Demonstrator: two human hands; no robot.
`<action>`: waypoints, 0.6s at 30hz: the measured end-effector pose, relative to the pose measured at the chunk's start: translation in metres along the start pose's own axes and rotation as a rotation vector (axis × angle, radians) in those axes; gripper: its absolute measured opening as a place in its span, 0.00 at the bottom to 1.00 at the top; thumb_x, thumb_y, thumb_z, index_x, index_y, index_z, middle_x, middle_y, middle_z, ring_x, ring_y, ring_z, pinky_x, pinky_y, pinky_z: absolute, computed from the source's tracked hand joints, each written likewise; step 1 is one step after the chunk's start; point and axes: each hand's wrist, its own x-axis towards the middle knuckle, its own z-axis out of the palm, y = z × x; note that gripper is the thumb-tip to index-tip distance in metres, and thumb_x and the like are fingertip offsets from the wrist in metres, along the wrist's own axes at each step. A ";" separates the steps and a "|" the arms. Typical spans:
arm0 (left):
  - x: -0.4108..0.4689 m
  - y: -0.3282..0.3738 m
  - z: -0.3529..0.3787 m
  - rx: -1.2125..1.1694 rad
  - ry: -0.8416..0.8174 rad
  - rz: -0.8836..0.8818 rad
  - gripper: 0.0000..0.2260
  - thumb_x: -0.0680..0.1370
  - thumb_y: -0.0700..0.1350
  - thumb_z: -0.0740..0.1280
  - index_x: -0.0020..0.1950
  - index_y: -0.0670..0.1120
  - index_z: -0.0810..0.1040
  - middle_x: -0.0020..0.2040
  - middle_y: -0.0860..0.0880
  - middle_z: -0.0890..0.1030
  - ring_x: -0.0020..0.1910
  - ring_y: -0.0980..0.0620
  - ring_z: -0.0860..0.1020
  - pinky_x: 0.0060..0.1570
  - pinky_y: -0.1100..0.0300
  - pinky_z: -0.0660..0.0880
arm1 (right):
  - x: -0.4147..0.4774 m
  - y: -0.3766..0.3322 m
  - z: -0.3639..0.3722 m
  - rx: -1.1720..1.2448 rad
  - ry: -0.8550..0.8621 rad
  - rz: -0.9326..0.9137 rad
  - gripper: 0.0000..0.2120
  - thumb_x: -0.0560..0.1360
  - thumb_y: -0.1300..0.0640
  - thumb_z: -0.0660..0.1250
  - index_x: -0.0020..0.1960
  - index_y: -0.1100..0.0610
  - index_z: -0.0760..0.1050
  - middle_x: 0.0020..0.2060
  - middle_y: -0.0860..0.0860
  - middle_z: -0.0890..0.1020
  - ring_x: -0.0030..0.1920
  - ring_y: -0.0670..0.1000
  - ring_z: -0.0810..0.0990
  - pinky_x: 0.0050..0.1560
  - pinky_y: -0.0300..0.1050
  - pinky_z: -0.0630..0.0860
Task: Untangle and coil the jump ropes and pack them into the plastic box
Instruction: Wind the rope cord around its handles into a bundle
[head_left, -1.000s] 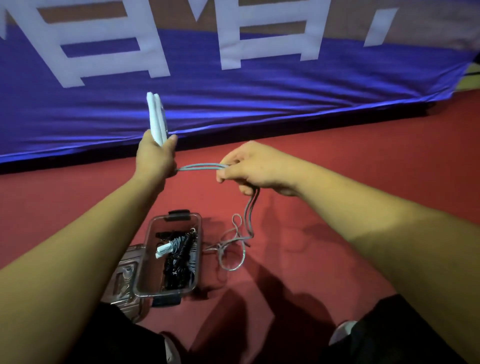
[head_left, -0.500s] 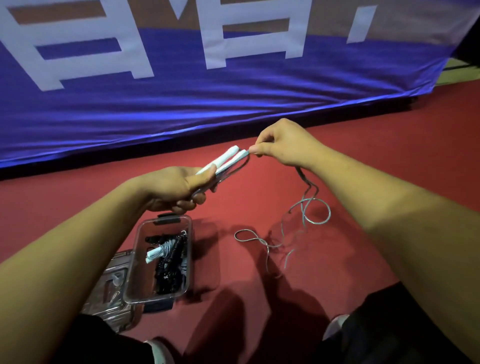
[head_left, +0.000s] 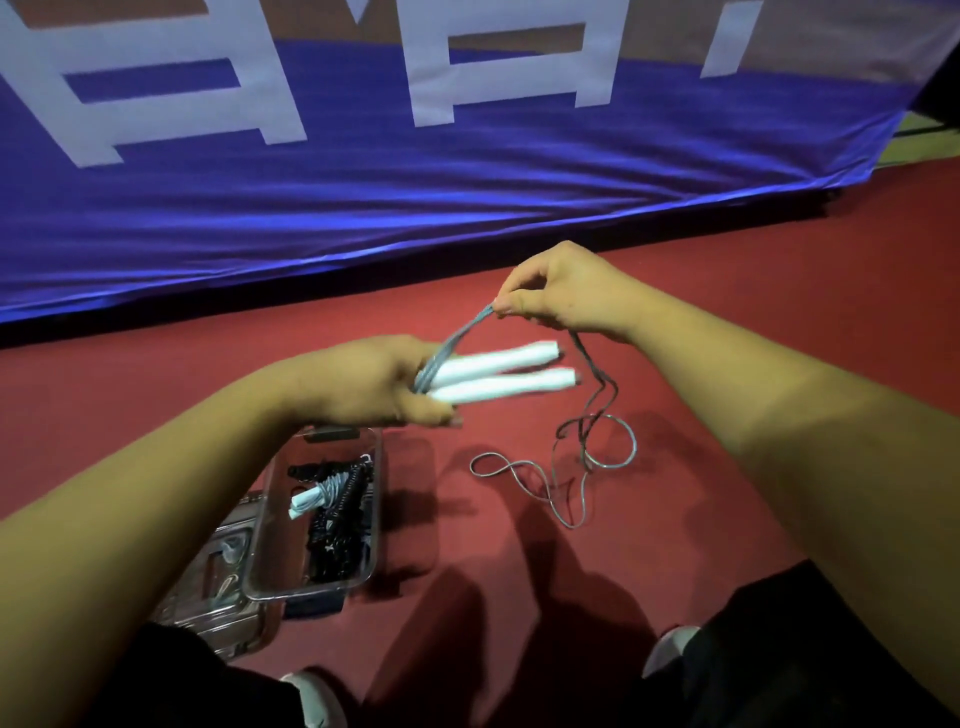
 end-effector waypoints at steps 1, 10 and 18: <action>-0.002 0.003 -0.004 -0.036 0.098 0.039 0.10 0.75 0.44 0.74 0.40 0.55 0.75 0.26 0.57 0.73 0.24 0.60 0.67 0.27 0.66 0.65 | 0.000 0.004 0.003 0.082 0.006 0.021 0.03 0.69 0.56 0.73 0.39 0.55 0.83 0.28 0.57 0.78 0.29 0.49 0.70 0.31 0.41 0.67; 0.008 -0.068 -0.037 -0.017 0.684 -0.304 0.10 0.74 0.44 0.72 0.55 0.48 0.78 0.33 0.48 0.75 0.28 0.47 0.72 0.34 0.55 0.70 | -0.007 0.004 0.084 0.298 -0.215 0.312 0.12 0.83 0.55 0.56 0.56 0.55 0.78 0.27 0.50 0.65 0.23 0.46 0.60 0.26 0.35 0.60; 0.022 -0.096 0.002 0.533 0.429 -0.555 0.10 0.78 0.42 0.64 0.59 0.47 0.77 0.51 0.40 0.81 0.49 0.37 0.80 0.45 0.50 0.74 | -0.014 -0.050 0.130 0.005 -0.393 0.226 0.15 0.82 0.56 0.58 0.40 0.58 0.78 0.28 0.55 0.72 0.21 0.48 0.67 0.20 0.35 0.63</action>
